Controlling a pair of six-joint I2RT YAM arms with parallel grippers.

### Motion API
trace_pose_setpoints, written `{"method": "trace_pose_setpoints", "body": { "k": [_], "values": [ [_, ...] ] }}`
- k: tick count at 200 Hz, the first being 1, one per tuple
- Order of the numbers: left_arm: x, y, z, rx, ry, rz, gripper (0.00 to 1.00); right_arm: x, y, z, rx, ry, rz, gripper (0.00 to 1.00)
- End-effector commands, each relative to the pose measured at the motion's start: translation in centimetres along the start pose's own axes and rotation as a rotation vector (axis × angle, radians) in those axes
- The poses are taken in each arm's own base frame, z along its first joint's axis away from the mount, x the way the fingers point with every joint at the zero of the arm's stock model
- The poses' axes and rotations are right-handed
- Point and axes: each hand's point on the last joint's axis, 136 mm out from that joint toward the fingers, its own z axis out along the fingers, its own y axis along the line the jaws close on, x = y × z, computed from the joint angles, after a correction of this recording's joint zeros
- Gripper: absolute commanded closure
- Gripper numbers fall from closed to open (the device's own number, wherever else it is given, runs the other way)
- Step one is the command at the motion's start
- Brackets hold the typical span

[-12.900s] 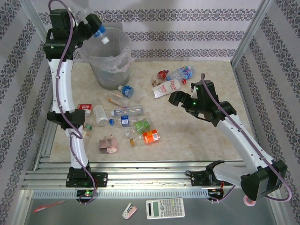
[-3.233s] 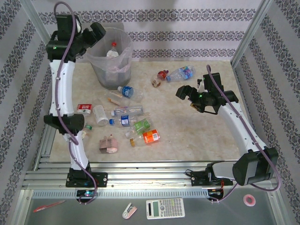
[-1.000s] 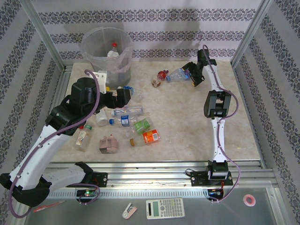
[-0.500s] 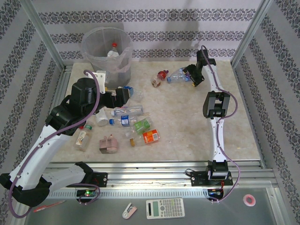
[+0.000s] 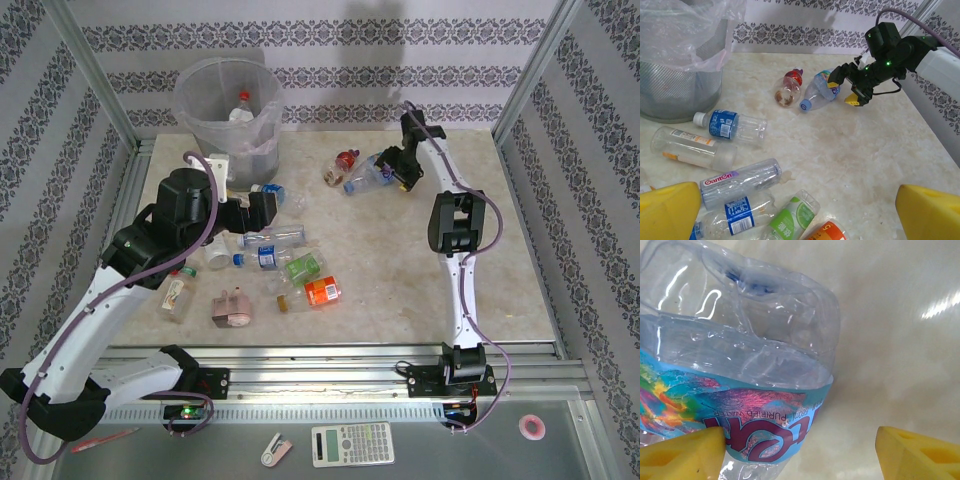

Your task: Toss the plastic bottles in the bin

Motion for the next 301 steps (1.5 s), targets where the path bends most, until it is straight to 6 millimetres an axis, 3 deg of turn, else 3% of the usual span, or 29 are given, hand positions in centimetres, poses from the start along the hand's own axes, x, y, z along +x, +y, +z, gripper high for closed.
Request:
{"method": "trace_pose_setpoints", "body": {
  "k": [1,48,77,99,131,183,231,301],
  "values": [
    [-0.3,-0.9,-0.3,0.036,-0.021,0.025,0.00,4.3,-3.2,0.8,0.159,0.103,-0.095,0.22],
    [-0.1,-0.9,-0.5,0.047,-0.028,0.024,0.00,10.3,-4.5,0.1,0.245,0.175,-0.259,0.23],
    [0.2,-0.9,-0.6,0.056,-0.023,0.026,0.00,13.3,-5.5,-1.4,0.266,0.180,-0.296,0.23],
    [0.5,-1.0,-0.6,0.067,-0.022,0.028,0.00,14.9,-5.0,-3.0,0.203,0.168,-0.285,0.19],
    [0.7,-1.4,-0.4,0.090,-0.026,0.030,0.00,15.9,-2.9,-5.3,0.070,0.145,-0.254,0.10],
    [0.9,-2.0,-0.1,0.125,-0.020,0.027,0.00,15.8,0.5,-8.8,-0.099,0.086,-0.262,0.05],
    [1.0,-1.9,-0.1,0.128,-0.022,0.024,0.00,15.6,1.6,-6.9,-0.124,0.124,-0.258,0.05],
    [1.6,-1.3,-0.4,0.107,-0.014,0.009,0.00,15.4,0.7,-3.3,-0.067,0.165,-0.225,0.07]
  ]
}}
